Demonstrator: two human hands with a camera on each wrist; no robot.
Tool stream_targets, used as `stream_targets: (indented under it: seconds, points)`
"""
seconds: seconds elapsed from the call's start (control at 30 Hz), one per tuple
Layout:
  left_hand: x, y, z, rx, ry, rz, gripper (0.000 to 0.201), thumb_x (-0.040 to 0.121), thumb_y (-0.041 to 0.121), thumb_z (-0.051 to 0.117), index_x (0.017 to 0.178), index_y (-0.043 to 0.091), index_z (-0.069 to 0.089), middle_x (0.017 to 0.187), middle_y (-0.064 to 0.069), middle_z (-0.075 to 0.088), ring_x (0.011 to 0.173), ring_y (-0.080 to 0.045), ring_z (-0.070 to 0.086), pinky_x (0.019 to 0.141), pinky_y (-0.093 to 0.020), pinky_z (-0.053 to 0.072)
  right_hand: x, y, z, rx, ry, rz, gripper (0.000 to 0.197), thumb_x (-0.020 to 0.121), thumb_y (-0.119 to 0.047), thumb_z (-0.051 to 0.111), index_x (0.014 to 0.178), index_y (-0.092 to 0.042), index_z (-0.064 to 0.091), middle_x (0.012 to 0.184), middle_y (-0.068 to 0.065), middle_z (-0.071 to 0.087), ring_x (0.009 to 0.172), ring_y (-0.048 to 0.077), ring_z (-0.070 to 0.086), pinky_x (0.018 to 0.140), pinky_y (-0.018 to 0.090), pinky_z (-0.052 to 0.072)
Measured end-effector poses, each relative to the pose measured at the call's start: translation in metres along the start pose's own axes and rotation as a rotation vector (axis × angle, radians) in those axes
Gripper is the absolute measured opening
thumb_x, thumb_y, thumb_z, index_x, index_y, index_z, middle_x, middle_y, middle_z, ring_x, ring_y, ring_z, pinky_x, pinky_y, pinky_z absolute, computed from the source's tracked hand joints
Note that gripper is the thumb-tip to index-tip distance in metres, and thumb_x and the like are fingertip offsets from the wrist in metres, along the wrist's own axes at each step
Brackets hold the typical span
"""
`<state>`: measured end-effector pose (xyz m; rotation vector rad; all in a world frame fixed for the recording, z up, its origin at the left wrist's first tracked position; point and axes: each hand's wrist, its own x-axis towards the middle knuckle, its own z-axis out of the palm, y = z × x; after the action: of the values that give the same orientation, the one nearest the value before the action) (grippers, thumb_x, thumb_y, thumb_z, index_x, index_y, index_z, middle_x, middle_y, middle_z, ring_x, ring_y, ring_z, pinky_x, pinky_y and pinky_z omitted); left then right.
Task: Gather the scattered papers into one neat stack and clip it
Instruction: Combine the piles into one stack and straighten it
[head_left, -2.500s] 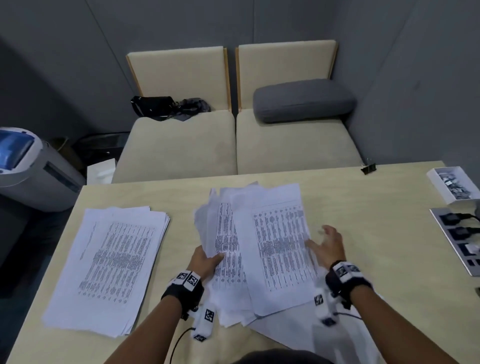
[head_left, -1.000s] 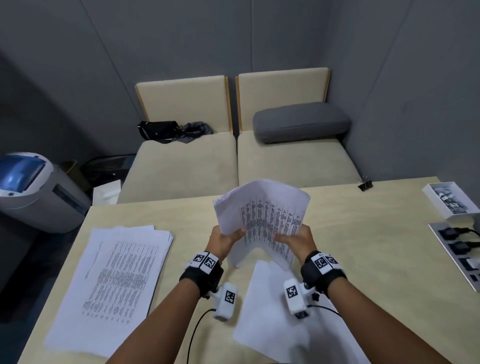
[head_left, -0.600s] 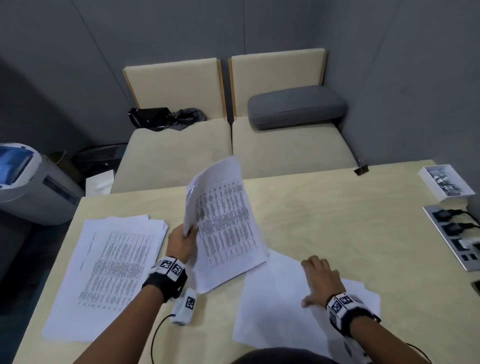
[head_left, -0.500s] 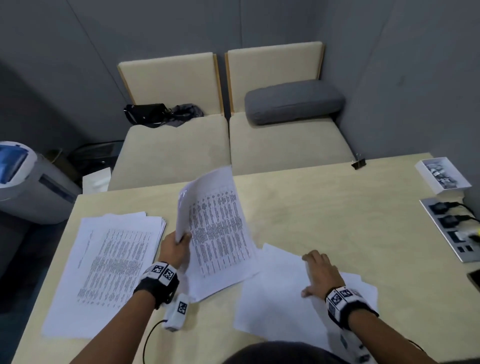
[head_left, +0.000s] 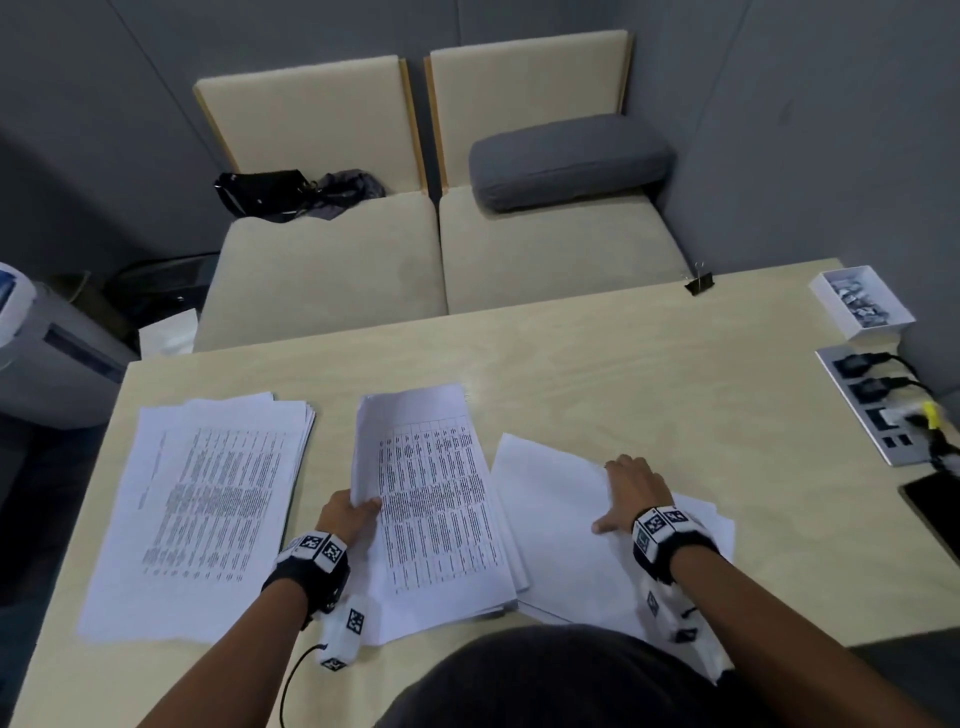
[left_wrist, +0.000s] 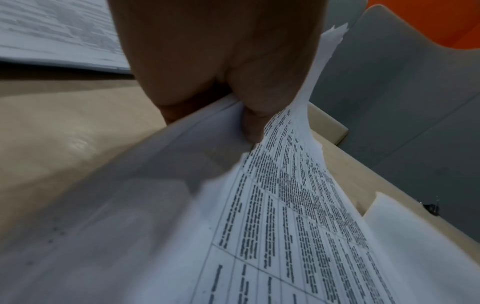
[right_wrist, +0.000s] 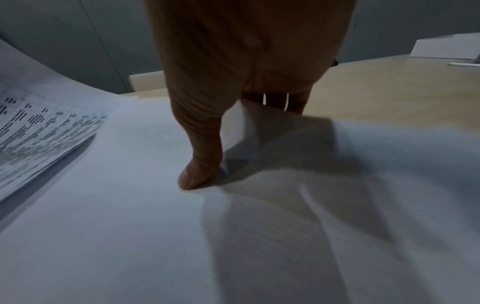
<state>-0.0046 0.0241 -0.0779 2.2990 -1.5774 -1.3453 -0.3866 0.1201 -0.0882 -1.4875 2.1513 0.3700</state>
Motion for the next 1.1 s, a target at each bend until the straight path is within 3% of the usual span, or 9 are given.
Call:
stream_targets:
  seconds: [0.1, 0.23, 0.4, 0.53, 0.7, 0.8, 0.9, 1.0, 1.1]
  points:
    - [-0.002, 0.001, 0.006, -0.011, 0.006, -0.012, 0.031, 0.094, 0.028, 0.058, 0.103, -0.001, 0.058, 0.085, -0.017, 0.066, 0.075, -0.033, 0.067, 0.065, -0.036, 0.056, -0.001, 0.002, -0.001, 0.035, -0.059, 0.009, 0.089, 0.060, -0.052, 0.084, 0.128, -0.016, 0.039, 0.116, 0.007, 0.062, 0.105, 0.028, 0.061, 0.082, 0.035, 0.048]
    - [-0.003, 0.003, 0.009, -0.007, 0.038, -0.028, 0.030, 0.092, 0.029, 0.059, 0.103, 0.002, 0.059, 0.085, -0.015, 0.068, 0.074, -0.031, 0.068, 0.071, -0.041, 0.060, 0.001, 0.014, -0.019, 0.124, -0.174, 0.018, 0.088, 0.055, -0.051, 0.087, 0.128, -0.018, 0.050, 0.123, 0.007, 0.063, 0.107, 0.029, 0.063, 0.085, 0.039, 0.054]
    - [-0.004, 0.020, 0.011, -0.006, -0.040, 0.032, 0.024, 0.092, 0.019, 0.060, 0.109, 0.003, 0.057, 0.090, -0.015, 0.065, 0.089, -0.036, 0.067, 0.082, -0.046, 0.057, 0.007, 0.038, -0.085, 0.358, 0.185, 0.137, 0.051, 0.073, -0.038, 0.079, 0.116, -0.015, 0.064, 0.112, 0.012, 0.070, 0.097, 0.032, 0.067, 0.075, 0.034, 0.051]
    - [-0.019, 0.052, 0.021, -0.087, -0.107, 0.130, 0.019, 0.092, 0.011, 0.056, 0.110, 0.007, 0.054, 0.086, -0.008, 0.062, 0.075, -0.025, 0.060, 0.072, -0.035, 0.052, 0.003, 0.006, -0.116, 0.504, 0.340, -0.018, 0.041, 0.080, -0.029, 0.067, 0.119, -0.016, 0.063, 0.113, 0.012, 0.070, 0.101, 0.033, 0.065, 0.083, 0.035, 0.051]
    - [-0.028, 0.096, 0.041, -0.394, -0.238, 0.145, 0.031, 0.095, 0.012, 0.054, 0.122, -0.002, 0.056, 0.112, -0.021, 0.067, 0.091, -0.033, 0.065, 0.088, -0.045, 0.053, -0.012, -0.093, -0.082, 0.482, -0.007, -0.297, 0.046, 0.081, -0.028, 0.066, 0.124, -0.011, 0.059, 0.121, 0.010, 0.064, 0.109, 0.028, 0.062, 0.087, 0.031, 0.050]
    - [-0.032, 0.111, 0.051, -0.643, -0.315, 0.069, 0.049, 0.098, 0.043, 0.048, 0.118, 0.000, 0.062, 0.112, -0.022, 0.067, 0.095, -0.036, 0.065, 0.087, -0.048, 0.053, -0.018, -0.131, -0.057, 0.440, -0.157, -0.409, 0.043, 0.077, -0.032, 0.063, 0.115, -0.015, 0.059, 0.114, 0.011, 0.060, 0.110, 0.032, 0.060, 0.088, 0.035, 0.050]
    - [-0.031, 0.113, 0.051, -0.670, -0.358, 0.049, 0.064, 0.081, 0.071, 0.054, 0.112, 0.016, 0.063, 0.112, -0.004, 0.068, 0.101, -0.024, 0.064, 0.095, -0.046, 0.050, -0.027, -0.143, -0.040, 0.374, -0.278, -0.526, 0.082, 0.083, -0.041, 0.065, 0.151, -0.018, 0.025, 0.157, 0.012, 0.022, 0.141, 0.032, 0.031, 0.114, 0.047, 0.033]
    - [-0.025, 0.104, 0.050, -0.589, -0.199, 0.055, 0.033, 0.085, 0.038, 0.070, 0.102, 0.011, 0.060, 0.084, 0.000, 0.064, 0.075, -0.017, 0.061, 0.068, -0.029, 0.051, -0.036, -0.145, -0.029, 0.308, -0.319, -0.750, 0.086, 0.086, -0.043, 0.063, 0.154, -0.019, 0.017, 0.163, 0.007, 0.004, 0.147, 0.027, 0.019, 0.119, 0.044, 0.024]
    - [-0.016, 0.093, 0.052, -0.363, -0.080, 0.090, 0.025, 0.080, 0.010, 0.072, 0.098, -0.005, 0.064, 0.080, -0.015, 0.069, 0.070, -0.028, 0.067, 0.064, -0.035, 0.057, -0.039, -0.138, -0.032, 0.386, -0.362, -0.757, 0.067, 0.089, -0.029, 0.064, 0.148, -0.013, 0.036, 0.158, 0.005, 0.028, 0.135, 0.023, 0.043, 0.113, 0.037, 0.036]
